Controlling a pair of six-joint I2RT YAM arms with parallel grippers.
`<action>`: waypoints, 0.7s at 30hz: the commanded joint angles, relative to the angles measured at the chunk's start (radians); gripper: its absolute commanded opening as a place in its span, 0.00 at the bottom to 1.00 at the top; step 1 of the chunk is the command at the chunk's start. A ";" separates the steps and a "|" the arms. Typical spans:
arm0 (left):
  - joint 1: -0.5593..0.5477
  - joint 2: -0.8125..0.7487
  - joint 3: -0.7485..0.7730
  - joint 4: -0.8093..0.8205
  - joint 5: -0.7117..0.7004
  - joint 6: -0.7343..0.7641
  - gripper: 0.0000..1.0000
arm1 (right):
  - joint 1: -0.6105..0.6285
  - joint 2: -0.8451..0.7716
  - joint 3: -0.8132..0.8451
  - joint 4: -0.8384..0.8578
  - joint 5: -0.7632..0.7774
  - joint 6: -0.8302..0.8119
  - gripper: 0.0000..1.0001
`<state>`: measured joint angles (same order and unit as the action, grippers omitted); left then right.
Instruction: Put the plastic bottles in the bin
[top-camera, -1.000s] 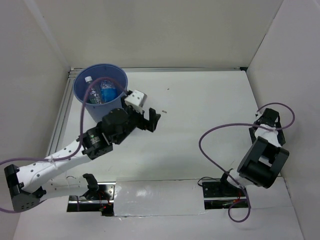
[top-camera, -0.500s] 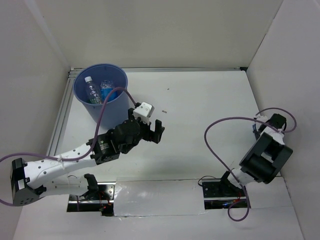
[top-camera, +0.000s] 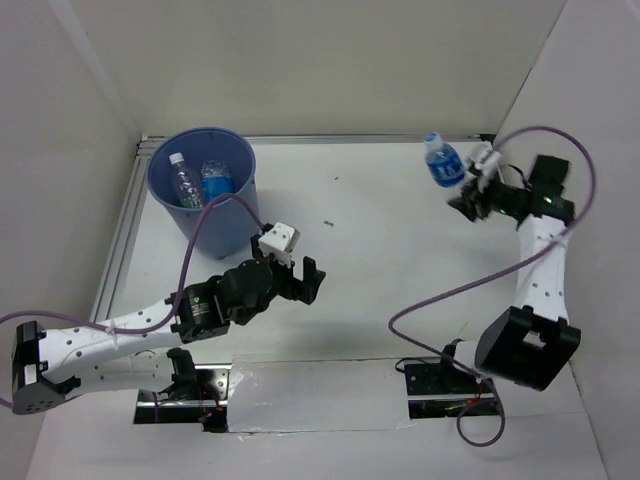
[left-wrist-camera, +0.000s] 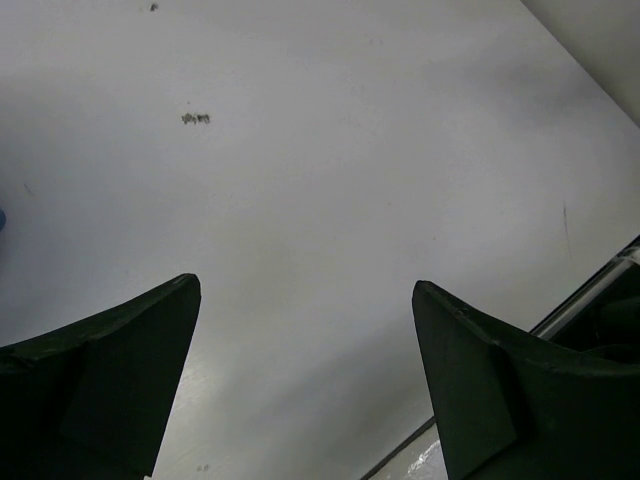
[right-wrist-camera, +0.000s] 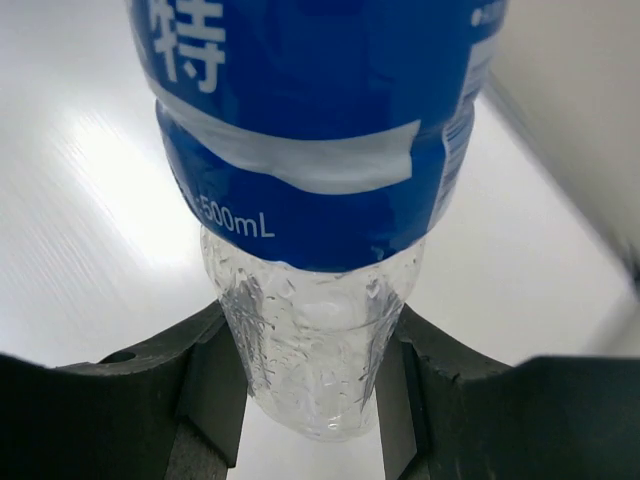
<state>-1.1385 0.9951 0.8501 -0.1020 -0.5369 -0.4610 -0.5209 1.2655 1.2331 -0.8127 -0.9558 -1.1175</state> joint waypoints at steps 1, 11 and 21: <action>-0.033 -0.070 -0.054 0.019 -0.050 -0.077 1.00 | 0.307 0.063 0.112 0.246 -0.130 0.270 0.00; -0.093 -0.179 -0.301 -0.156 -0.061 -0.349 1.00 | 0.987 0.532 0.755 0.553 0.184 0.544 0.00; -0.093 -0.265 -0.401 -0.176 -0.031 -0.407 0.98 | 1.213 0.923 1.183 0.724 0.127 0.766 0.13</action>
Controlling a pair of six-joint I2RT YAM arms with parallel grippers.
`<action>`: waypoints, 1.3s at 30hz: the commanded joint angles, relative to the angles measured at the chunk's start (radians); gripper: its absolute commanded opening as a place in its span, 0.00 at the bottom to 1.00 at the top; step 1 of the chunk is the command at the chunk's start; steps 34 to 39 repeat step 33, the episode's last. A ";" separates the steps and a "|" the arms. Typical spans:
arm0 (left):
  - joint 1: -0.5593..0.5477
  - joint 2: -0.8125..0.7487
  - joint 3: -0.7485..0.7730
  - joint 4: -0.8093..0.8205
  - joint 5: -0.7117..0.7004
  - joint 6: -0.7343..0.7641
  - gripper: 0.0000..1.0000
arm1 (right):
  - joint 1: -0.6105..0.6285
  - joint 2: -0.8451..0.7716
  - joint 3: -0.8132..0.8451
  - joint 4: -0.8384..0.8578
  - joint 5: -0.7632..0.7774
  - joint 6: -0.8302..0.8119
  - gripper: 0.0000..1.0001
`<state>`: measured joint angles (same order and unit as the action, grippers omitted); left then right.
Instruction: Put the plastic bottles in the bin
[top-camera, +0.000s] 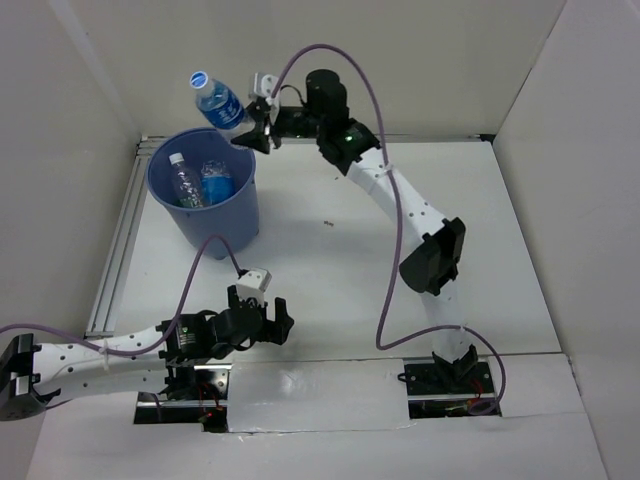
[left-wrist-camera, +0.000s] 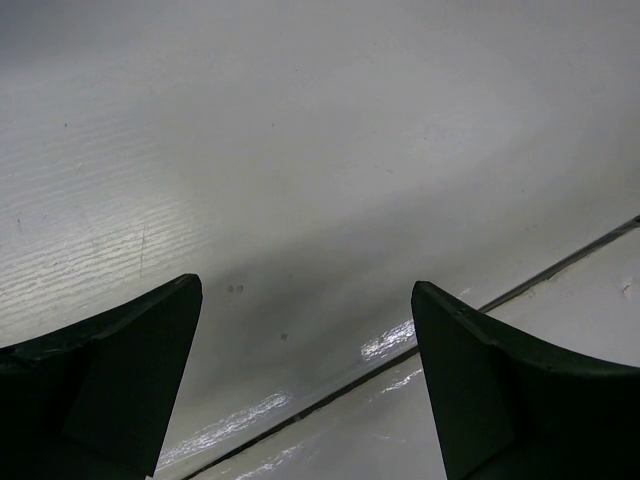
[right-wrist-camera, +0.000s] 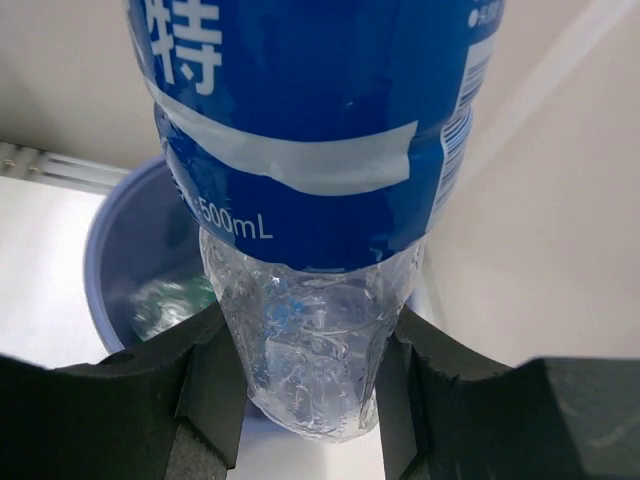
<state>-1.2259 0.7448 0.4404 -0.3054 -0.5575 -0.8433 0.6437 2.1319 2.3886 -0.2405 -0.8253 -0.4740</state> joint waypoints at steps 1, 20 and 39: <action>-0.006 -0.015 0.009 0.019 -0.010 -0.011 0.98 | 0.071 0.078 0.050 0.161 -0.003 0.133 0.22; -0.006 0.053 0.089 0.225 -0.028 0.216 1.00 | -0.157 -0.109 0.016 -0.040 0.407 0.342 1.00; 0.071 0.266 0.242 0.430 0.100 0.409 1.00 | -0.611 -0.868 -1.162 -0.081 0.884 0.351 1.00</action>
